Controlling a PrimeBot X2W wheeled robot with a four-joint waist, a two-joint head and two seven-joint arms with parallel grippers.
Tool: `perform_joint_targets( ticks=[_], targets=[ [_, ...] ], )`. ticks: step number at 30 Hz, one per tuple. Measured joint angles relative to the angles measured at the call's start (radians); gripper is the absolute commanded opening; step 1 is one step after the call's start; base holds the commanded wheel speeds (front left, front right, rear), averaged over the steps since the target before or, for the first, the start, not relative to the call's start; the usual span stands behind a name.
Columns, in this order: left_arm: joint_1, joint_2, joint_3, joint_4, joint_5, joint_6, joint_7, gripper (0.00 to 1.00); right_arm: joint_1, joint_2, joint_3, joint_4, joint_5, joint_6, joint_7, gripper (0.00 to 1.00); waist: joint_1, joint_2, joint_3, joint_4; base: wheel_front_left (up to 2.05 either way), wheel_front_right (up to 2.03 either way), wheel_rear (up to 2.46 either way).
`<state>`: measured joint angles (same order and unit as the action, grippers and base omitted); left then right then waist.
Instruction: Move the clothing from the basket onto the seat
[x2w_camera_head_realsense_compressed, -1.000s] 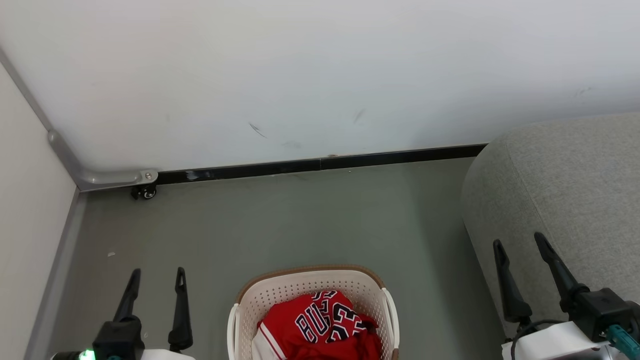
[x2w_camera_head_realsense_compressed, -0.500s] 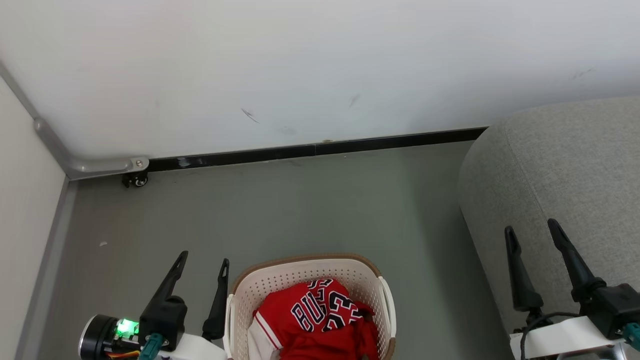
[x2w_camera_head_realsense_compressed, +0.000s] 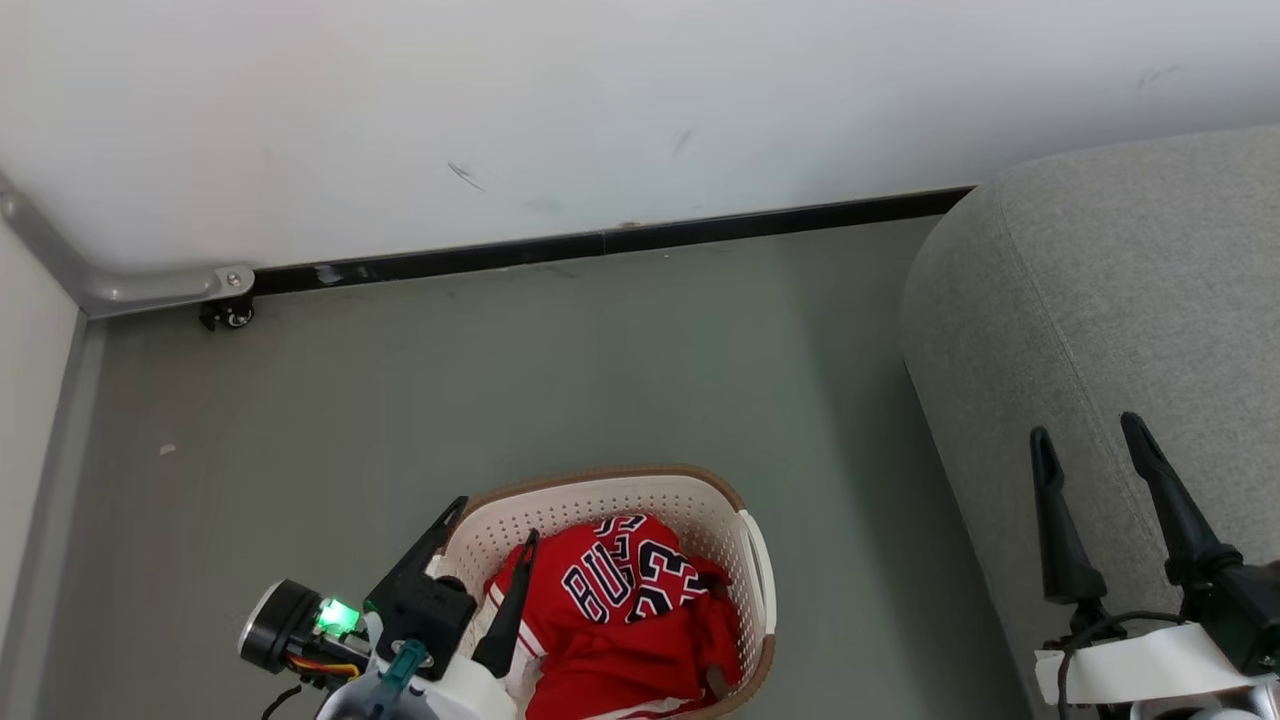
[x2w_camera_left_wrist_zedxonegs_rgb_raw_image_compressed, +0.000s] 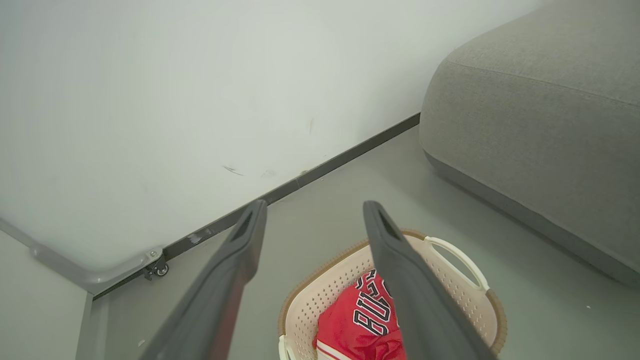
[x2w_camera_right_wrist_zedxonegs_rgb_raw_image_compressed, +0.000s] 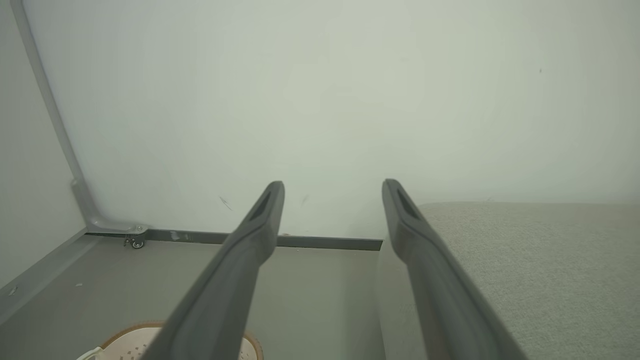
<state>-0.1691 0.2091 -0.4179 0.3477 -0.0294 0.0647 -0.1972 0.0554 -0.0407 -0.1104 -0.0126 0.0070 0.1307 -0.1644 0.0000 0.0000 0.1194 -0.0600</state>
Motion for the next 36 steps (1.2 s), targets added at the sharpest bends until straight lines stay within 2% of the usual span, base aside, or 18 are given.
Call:
perform_joint_targets(
  ticks=[17, 36],
  targets=[
    [-0.13, 0.012, -0.104, 0.209, 0.109, -0.065, 0.009, 1.0, -0.046, 0.001, -0.028, -0.089, 0.003, 0.0, -0.013, 1.0, 0.0, 0.0, 0.152, -0.06, 0.0, 0.0, 0.0],
    [-0.283, 0.016, -0.192, 0.37, 0.226, -0.093, 0.012, 1.0, -0.148, 0.002, -0.036, -0.149, 0.04, 0.0, -0.04, 1.0, 0.0001, 0.0, 0.364, -0.13, 0.0, 0.0, 0.0]
  ],
)
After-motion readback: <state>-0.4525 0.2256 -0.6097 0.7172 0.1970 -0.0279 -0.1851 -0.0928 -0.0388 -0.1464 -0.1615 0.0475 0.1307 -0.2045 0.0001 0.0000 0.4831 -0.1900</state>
